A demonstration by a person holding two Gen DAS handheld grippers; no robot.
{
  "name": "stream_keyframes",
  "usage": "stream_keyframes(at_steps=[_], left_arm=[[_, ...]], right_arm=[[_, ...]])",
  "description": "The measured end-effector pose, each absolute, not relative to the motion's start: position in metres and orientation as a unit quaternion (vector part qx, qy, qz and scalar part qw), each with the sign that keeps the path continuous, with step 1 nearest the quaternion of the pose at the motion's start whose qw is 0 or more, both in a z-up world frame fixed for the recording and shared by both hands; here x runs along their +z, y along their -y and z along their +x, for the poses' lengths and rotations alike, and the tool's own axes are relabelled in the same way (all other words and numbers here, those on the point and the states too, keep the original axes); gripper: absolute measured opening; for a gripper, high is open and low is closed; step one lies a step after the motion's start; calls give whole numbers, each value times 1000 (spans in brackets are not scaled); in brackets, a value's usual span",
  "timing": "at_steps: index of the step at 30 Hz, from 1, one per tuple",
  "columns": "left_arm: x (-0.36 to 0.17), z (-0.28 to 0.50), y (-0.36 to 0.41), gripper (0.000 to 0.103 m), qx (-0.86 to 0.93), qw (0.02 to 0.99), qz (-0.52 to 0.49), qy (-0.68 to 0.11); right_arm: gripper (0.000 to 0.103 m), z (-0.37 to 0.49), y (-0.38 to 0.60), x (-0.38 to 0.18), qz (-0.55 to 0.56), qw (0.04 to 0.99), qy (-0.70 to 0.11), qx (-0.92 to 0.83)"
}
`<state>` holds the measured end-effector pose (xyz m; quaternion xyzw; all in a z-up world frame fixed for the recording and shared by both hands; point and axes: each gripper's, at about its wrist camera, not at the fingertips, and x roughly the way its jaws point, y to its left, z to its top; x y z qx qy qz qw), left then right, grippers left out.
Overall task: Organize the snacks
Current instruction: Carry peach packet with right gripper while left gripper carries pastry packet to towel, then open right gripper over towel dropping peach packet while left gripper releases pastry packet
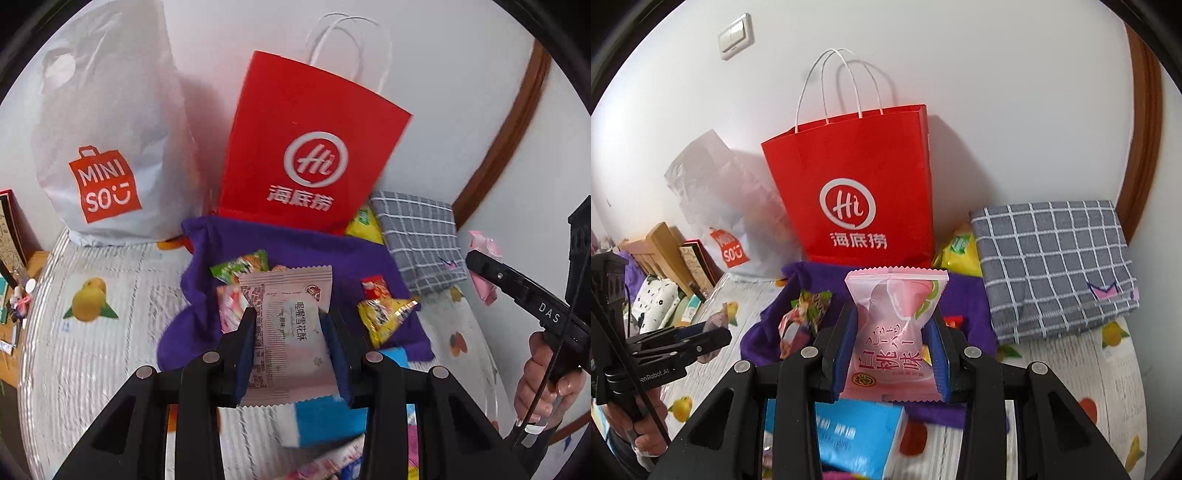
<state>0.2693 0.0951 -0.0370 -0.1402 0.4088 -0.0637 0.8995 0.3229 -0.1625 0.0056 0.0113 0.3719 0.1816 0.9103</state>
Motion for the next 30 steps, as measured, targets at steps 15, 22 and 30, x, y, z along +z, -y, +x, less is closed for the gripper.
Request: stream_keyframes(at_steps=[15, 22, 30], left_arm=[[-72, 319, -122, 35, -46, 885, -157, -436], [-85, 329, -116, 35, -53, 878, -156, -449], [-97, 337, -108, 35, -74, 871, -166, -457]], right_arm=[[37, 400, 147, -57, 23, 884, -425, 196], [37, 419, 145, -92, 14, 861, -465, 204], [38, 433, 133, -132, -9, 839, -513, 183]])
